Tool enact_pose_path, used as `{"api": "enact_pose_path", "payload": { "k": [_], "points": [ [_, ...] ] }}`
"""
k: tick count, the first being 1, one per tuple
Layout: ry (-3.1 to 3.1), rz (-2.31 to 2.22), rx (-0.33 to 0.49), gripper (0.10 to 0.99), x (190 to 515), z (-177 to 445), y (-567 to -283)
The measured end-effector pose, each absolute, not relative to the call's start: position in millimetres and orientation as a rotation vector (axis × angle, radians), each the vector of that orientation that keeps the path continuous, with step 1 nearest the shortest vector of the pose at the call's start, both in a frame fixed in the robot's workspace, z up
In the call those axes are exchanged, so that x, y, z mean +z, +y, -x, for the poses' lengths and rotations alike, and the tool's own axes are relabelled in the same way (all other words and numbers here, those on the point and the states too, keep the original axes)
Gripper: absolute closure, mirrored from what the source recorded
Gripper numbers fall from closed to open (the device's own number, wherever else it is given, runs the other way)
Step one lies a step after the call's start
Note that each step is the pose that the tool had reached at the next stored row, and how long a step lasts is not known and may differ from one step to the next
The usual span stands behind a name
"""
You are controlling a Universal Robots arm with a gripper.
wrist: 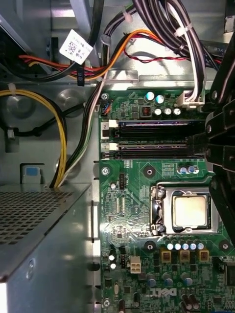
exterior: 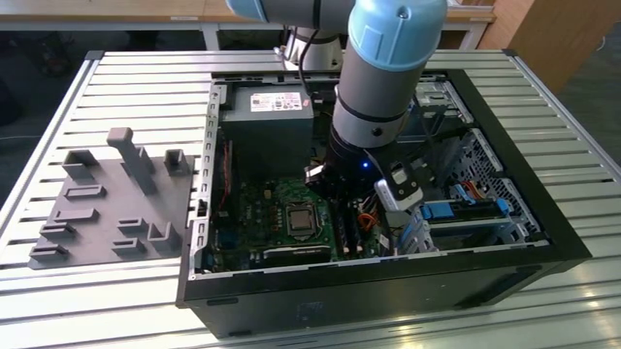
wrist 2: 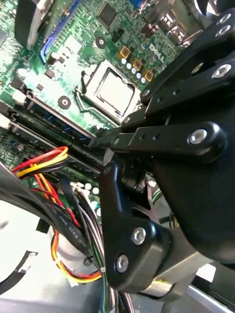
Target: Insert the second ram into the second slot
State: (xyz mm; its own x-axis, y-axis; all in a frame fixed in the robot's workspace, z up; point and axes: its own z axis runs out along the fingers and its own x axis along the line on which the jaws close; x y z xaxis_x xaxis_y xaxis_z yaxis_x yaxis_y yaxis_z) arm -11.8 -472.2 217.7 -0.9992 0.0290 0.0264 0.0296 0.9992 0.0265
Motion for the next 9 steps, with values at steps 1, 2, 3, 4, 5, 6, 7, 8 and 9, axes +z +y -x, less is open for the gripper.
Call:
{"api": "enact_pose_path", "payload": {
  "k": [1,2,3,4,5,6,7,8,9],
  "points": [
    [-3.115,0.046,-0.044,0.984,219.9,11.8,-472.1],
    [-3.115,0.046,-0.040,0.984,223.0,11.9,-472.4],
    [-3.114,0.046,-0.038,0.984,225.6,11.9,-472.6],
    [-3.114,0.046,-0.039,0.984,227.4,11.9,-472.5],
    [-3.114,0.046,-0.039,0.984,229.6,11.9,-472.6],
    [-3.114,0.046,-0.038,0.984,231.8,11.9,-472.6],
    [-3.114,0.046,-0.039,0.984,233.8,11.9,-472.6],
    [-3.114,0.046,-0.038,0.984,235.6,11.9,-472.6],
    [-3.114,0.046,-0.038,0.984,237.3,11.9,-472.6]
  ]
}}
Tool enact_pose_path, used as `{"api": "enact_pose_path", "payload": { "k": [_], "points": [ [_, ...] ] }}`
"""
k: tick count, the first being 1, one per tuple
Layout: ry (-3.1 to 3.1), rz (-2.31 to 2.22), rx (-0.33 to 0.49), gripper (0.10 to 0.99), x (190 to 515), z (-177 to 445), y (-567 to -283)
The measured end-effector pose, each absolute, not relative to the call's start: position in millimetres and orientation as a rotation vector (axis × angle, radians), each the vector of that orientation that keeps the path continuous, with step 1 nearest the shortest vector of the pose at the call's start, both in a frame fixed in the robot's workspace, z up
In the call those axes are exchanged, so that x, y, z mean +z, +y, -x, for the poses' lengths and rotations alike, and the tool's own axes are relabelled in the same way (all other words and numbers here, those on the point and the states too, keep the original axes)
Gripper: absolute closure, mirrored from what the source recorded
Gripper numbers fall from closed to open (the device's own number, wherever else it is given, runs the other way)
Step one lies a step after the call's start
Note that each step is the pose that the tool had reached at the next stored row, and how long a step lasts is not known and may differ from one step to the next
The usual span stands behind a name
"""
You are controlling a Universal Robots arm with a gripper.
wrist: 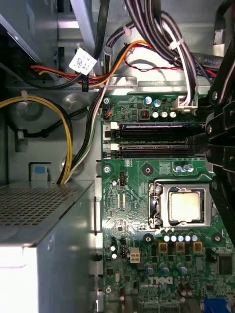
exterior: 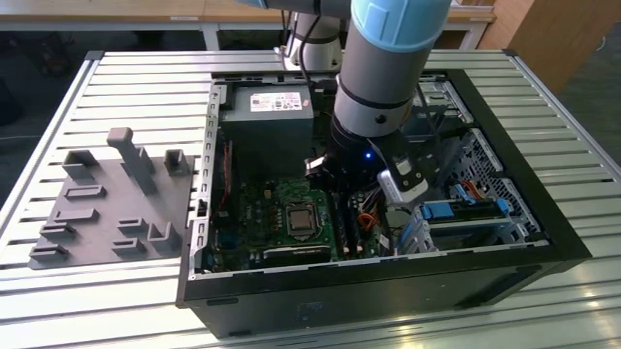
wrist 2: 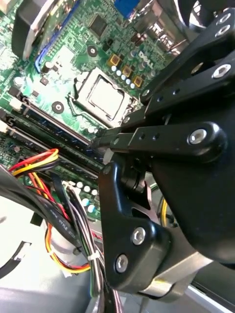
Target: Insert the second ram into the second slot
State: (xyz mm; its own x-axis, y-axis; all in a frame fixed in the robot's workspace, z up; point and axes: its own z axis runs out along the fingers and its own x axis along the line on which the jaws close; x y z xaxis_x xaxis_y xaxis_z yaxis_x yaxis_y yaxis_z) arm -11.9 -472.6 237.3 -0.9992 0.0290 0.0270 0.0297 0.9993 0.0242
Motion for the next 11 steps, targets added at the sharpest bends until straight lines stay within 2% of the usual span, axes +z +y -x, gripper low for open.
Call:
{"api": "enact_pose_path", "payload": {
  "k": [11],
  "points": [
    [-3.114,0.046,-0.038,0.984,254.7,11.9,-472.6]
  ]
}}
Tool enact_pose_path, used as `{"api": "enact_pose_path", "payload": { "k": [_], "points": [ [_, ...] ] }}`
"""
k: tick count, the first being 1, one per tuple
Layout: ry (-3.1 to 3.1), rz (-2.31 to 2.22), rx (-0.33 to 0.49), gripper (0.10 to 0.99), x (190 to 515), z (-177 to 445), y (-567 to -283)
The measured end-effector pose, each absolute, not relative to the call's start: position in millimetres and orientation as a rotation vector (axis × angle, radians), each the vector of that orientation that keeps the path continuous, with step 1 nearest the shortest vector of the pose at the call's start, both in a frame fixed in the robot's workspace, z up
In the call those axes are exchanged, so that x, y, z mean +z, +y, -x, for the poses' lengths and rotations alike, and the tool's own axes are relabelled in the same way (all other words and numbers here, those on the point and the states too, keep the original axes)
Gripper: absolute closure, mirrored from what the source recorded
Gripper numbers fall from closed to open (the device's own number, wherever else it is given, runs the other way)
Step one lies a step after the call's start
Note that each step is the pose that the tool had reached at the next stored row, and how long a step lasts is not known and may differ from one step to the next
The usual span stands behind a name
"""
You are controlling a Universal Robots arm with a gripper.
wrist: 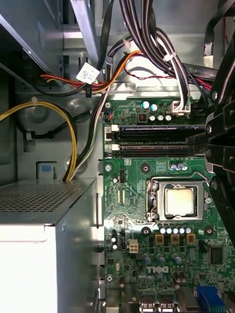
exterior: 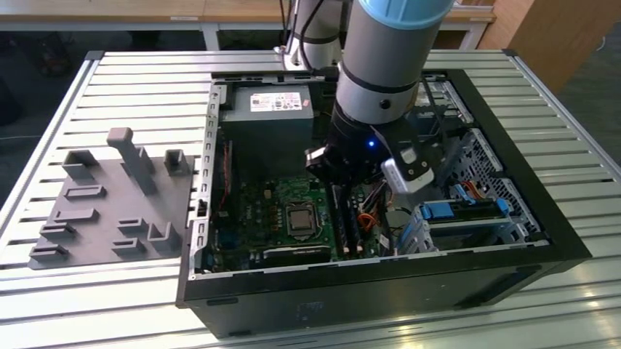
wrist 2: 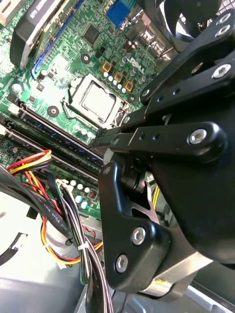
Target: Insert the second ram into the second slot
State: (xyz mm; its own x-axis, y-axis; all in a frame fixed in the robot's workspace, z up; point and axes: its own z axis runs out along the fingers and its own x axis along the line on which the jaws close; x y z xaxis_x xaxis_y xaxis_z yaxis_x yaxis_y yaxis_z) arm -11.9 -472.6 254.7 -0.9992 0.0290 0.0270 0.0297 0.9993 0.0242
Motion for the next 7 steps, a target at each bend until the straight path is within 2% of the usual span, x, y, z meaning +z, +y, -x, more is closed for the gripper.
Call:
{"api": "enact_pose_path", "payload": {
  "k": [7],
  "points": [
    [-3.114,0.046,-0.038,0.984,256.0,11.9,-472.6]
  ]
}}
